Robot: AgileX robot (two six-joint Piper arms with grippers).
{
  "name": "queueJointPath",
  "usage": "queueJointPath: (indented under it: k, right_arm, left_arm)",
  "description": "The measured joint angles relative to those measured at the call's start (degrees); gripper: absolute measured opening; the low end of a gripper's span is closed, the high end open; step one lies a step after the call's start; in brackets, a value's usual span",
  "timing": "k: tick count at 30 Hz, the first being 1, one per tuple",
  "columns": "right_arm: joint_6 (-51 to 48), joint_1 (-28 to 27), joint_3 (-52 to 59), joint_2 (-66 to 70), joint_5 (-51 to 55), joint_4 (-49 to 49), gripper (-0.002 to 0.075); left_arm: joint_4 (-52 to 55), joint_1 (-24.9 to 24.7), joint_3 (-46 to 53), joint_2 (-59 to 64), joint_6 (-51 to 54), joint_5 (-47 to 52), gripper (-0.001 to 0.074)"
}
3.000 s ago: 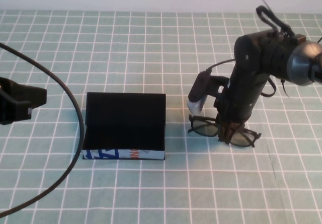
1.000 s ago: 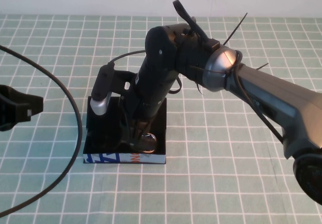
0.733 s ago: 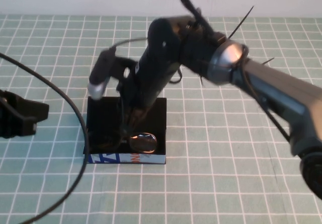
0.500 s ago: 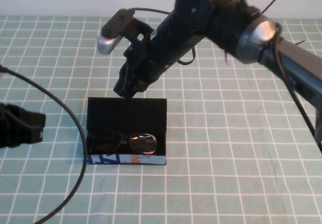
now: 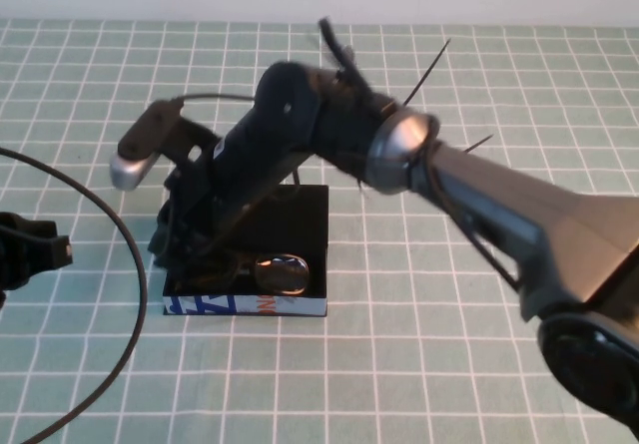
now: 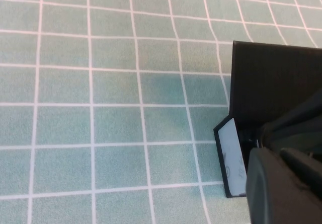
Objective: Return glasses to glasses case
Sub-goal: Place the glasses in the glasses case
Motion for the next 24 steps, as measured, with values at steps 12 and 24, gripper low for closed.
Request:
queueJointPath:
  k: [12, 24]
  right_arm:
    - [0.41, 0.33, 0.09, 4.02, -3.52, -2.33, -0.0011]
    - [4.66, -2.93, -0.44, -1.4, -5.34, -2.71, -0.0011]
  left_arm:
    - [0.0, 0.0, 0.0, 0.0, 0.0, 0.86, 0.0001]
    - [-2.87, 0.0, 0.0, 1.18, 7.53, 6.78, 0.0001]
